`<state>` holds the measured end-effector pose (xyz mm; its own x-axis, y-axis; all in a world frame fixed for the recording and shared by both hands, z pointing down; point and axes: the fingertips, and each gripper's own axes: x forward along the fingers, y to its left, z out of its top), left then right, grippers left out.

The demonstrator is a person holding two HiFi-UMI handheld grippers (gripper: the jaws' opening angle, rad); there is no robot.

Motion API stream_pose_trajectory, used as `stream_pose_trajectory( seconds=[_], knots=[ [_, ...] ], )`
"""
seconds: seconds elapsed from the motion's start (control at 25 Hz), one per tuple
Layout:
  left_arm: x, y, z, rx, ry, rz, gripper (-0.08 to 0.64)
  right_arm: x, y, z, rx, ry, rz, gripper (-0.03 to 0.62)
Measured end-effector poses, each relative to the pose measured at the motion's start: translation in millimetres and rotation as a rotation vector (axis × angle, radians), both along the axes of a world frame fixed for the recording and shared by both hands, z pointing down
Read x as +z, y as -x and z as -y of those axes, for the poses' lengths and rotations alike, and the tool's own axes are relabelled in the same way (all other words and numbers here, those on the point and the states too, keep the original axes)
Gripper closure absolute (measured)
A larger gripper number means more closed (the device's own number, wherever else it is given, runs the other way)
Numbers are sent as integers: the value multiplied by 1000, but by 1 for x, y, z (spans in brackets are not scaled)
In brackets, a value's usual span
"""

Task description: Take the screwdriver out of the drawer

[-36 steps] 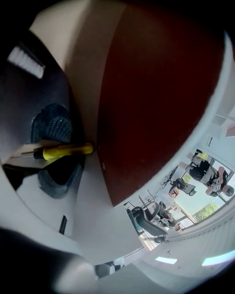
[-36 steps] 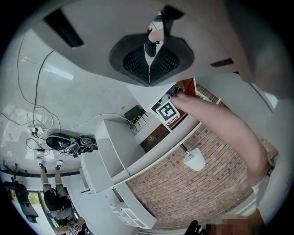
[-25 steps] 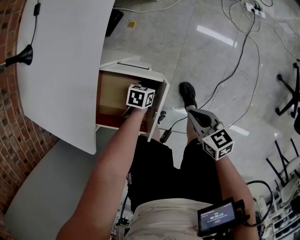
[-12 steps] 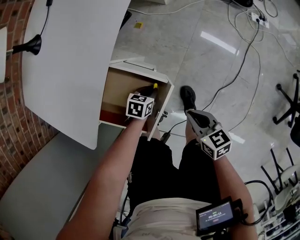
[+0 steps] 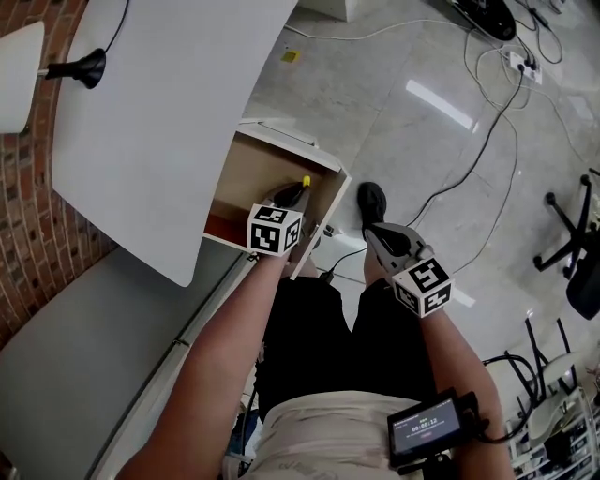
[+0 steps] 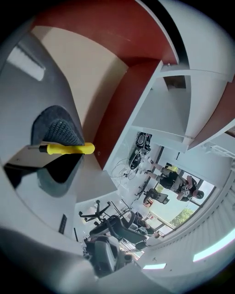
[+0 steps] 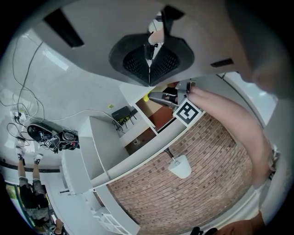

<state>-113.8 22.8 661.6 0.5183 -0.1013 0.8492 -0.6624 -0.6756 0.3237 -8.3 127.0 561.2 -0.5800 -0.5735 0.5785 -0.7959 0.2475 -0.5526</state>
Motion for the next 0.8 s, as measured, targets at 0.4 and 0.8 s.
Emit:
stream_pose_trajectory(
  seconds=[0.4, 0.8],
  knots=[
    [-44, 13, 1, -106, -59, -21, 508, -10, -6, 11, -69, -16, -6, 586],
    [-96, 21, -5, -172, -155, -48, 535, -32, -5, 25, -173, -44, -13, 585]
  ],
)
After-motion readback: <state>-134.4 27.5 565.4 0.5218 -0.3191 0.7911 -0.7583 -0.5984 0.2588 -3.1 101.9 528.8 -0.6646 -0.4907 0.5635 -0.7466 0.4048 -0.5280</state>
